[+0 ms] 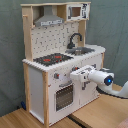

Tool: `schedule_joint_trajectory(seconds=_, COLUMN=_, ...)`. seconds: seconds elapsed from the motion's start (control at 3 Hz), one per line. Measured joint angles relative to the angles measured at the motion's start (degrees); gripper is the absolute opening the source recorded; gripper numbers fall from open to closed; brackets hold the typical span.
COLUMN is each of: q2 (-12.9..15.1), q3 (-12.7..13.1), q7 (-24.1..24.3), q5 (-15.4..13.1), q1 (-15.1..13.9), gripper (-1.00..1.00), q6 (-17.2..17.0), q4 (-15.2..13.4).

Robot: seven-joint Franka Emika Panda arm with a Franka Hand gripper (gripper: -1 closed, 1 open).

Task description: Play with the kitchen

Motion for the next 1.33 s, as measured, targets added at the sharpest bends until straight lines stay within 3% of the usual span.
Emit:
schedule_joint_trajectory(seconds=0.33, q2=0.65, q3=-2.96, q7=1.17, q5=0.18, q1=2.69, gripper=1.00, q6=-3.12, q4=-0.21)
schedule_joint_trajectory(seconds=0.67, q2=1.14, q3=-2.68, q7=3.34, q5=0.19, q1=5.83, gripper=1.00, q6=-7.36, q4=-0.22)
schedule_joint_trajectory(seconds=1.33, q2=1.14, q3=-12.07, q7=0.12, q5=0.15, q1=9.87, gripper=1.00, q6=-13.10, q4=-0.24)
